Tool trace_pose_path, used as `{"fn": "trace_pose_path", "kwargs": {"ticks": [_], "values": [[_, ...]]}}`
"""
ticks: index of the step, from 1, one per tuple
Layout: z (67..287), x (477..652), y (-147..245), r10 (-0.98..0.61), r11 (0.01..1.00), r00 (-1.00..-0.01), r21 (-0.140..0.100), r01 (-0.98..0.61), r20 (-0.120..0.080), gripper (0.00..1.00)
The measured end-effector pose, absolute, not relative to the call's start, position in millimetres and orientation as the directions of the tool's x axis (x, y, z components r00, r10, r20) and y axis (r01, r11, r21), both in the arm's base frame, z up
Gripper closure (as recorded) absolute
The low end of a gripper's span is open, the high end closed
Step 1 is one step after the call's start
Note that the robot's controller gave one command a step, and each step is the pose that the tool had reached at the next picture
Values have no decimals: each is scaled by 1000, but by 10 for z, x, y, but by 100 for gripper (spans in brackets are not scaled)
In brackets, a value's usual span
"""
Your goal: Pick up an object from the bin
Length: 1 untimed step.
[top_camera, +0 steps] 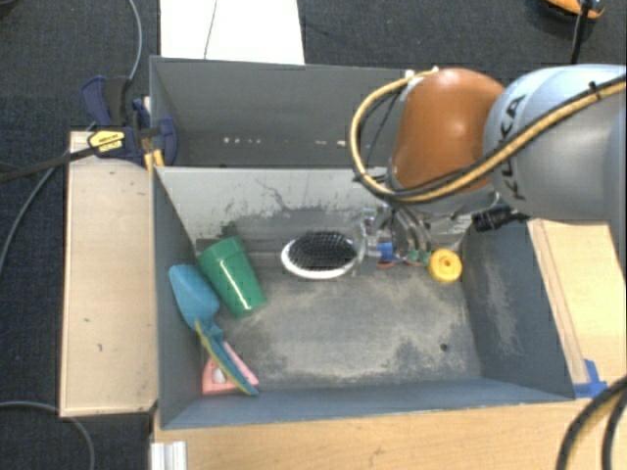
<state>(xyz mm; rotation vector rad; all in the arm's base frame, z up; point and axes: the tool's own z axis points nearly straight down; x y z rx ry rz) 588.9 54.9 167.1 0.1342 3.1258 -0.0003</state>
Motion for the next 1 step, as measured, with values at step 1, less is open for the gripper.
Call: {"fn": "trace_pose_path", "kwargs": {"ticks": [1], "values": [[2211, 5866, 522, 95, 996, -996, 0, 95, -6, 100]]}}
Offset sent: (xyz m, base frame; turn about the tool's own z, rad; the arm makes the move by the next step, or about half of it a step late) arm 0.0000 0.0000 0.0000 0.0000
